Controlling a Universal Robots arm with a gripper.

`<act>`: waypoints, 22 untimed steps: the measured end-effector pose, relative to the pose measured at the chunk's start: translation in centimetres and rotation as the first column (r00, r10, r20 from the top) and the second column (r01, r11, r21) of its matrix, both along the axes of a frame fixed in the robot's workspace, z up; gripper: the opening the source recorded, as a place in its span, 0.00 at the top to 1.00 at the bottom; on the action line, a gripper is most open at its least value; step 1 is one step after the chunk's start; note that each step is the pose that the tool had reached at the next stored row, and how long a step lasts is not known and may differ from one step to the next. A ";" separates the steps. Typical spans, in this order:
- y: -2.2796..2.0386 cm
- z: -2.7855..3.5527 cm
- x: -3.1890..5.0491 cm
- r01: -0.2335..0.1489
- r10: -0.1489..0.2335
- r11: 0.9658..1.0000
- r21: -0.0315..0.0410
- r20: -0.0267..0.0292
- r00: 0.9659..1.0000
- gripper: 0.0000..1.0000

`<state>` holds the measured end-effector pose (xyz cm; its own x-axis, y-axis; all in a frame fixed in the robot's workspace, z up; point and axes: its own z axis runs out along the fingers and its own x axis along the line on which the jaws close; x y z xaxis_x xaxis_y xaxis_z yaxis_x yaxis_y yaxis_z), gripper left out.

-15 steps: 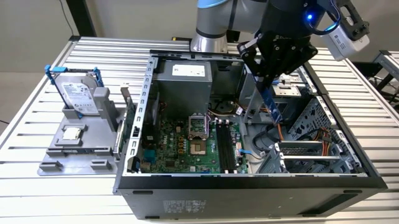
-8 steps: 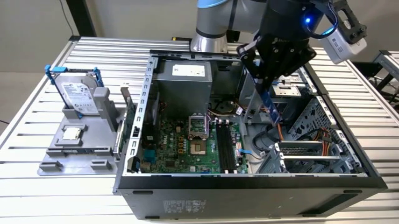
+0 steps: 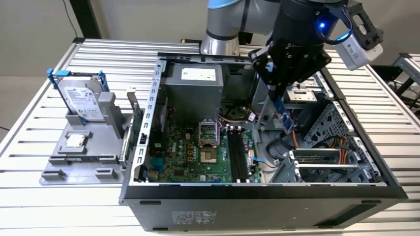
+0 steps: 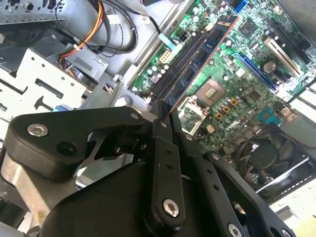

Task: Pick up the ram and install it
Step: 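Insert the ram into the slot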

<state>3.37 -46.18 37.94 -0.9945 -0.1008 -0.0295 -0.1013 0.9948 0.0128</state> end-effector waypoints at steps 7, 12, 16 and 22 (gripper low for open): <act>0.05 -0.42 0.00 0.000 0.000 1.000 -0.004 0.000 1.000 1.00; 0.08 -0.72 0.00 0.000 0.000 1.000 -0.006 0.000 1.000 1.00; 0.11 -0.97 0.00 0.000 0.000 1.000 -0.008 0.000 1.000 1.00; 0.16 -1.34 0.00 0.000 0.000 1.000 -0.011 0.000 1.000 1.00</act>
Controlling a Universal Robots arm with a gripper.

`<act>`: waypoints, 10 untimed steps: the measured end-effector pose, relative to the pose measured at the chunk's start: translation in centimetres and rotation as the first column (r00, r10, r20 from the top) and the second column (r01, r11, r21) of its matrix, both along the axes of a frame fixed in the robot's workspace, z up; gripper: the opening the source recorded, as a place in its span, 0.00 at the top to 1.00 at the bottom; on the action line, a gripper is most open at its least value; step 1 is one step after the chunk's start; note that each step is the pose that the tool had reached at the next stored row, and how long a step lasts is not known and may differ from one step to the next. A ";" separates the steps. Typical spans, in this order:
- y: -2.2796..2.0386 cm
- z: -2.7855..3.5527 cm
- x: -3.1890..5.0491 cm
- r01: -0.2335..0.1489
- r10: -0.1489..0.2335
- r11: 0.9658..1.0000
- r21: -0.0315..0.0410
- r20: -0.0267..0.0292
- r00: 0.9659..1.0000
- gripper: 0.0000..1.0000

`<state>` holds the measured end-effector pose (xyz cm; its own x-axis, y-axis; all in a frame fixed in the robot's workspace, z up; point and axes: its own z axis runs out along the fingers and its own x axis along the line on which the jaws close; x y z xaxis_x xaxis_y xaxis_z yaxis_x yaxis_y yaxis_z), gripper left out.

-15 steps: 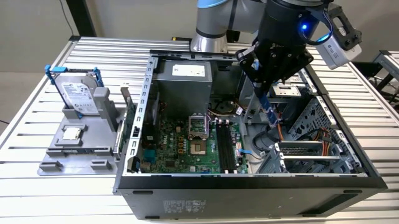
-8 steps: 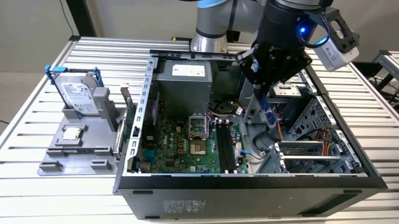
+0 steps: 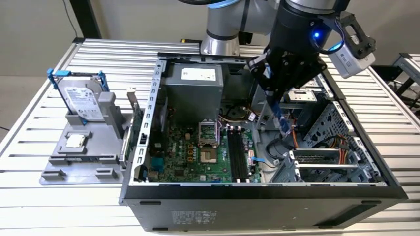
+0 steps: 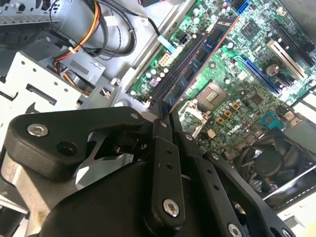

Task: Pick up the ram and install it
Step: 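Insert the ram into the slot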

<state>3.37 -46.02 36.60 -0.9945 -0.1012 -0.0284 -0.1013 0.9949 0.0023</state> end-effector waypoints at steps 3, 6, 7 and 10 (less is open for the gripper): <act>0.02 -0.20 0.00 0.000 0.000 1.000 -0.001 0.000 1.000 1.00; 0.04 -0.40 0.00 0.000 0.000 1.000 -0.002 0.000 1.000 1.00; 0.04 -0.46 0.00 0.000 0.000 1.000 -0.002 0.000 1.000 1.00; 0.05 -0.66 0.00 0.000 0.000 1.000 -0.002 0.000 1.000 1.00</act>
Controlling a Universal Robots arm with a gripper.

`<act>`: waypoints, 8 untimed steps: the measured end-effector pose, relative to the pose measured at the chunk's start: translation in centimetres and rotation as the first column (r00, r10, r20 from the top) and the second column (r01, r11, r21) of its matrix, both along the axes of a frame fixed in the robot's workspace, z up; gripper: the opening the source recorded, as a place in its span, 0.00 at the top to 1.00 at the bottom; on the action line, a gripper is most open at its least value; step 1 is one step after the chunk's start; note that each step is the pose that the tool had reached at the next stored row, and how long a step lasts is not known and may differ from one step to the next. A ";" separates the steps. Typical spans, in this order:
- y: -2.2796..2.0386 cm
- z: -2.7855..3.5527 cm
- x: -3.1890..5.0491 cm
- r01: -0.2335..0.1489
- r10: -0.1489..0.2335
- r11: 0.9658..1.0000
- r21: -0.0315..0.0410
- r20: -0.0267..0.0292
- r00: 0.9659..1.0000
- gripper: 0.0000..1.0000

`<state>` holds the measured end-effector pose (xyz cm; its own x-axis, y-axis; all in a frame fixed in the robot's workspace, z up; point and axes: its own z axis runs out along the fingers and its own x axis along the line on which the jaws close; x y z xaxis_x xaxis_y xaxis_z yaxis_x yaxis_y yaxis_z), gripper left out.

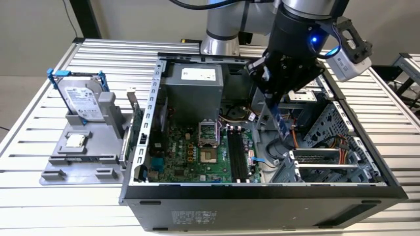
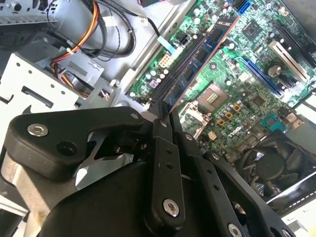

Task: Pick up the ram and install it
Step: 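Insert the ram into the slot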

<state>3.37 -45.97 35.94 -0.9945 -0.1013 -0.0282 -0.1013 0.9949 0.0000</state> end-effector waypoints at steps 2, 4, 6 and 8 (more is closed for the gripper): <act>0.01 -0.13 0.00 0.000 0.000 1.000 0.000 0.000 1.000 1.00; 0.01 -0.26 0.00 0.000 0.000 1.000 0.000 0.000 1.000 1.00; 0.01 -0.39 0.00 0.000 0.000 1.000 -0.001 0.000 1.000 1.00; 0.02 -0.52 0.00 0.000 0.000 1.000 -0.001 0.000 1.000 1.00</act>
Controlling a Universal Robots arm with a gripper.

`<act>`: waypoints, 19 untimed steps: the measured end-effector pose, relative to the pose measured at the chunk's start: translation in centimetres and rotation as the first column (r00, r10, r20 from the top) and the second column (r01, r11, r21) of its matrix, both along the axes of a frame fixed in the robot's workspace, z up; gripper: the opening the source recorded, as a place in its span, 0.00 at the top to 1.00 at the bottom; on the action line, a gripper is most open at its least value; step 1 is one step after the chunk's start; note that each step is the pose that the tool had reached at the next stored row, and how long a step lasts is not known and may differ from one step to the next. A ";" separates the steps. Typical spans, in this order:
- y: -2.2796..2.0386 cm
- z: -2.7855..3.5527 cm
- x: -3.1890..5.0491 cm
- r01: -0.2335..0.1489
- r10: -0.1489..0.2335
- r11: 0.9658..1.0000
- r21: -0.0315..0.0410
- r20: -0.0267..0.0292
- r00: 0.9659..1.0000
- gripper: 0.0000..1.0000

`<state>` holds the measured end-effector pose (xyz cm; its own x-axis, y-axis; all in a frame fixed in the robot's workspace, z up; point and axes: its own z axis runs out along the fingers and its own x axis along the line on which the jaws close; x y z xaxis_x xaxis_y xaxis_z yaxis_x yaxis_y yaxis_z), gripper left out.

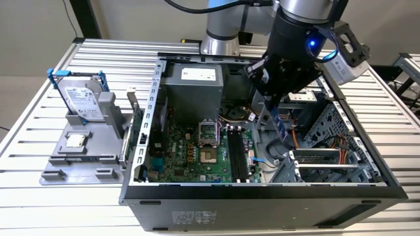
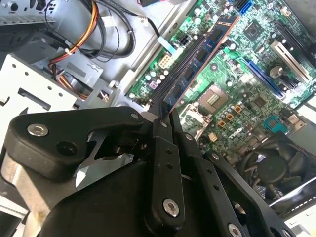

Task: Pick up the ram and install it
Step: 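Insert the ram into the slot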

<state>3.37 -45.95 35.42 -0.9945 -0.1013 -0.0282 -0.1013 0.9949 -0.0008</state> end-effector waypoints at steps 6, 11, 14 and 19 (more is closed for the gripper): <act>0.02 -0.39 0.00 0.000 0.000 1.000 -0.001 0.000 1.000 1.00; 0.03 -0.71 0.00 0.000 0.000 1.000 -0.003 0.000 1.000 1.00; 0.04 -0.92 0.00 0.000 0.000 1.000 -0.003 0.000 1.000 1.00; 0.05 -1.26 0.00 0.000 0.000 1.000 -0.004 0.000 1.000 1.00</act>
<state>3.37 -45.90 34.16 -0.9945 -0.1014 -0.0277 -0.1012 0.9948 -0.0052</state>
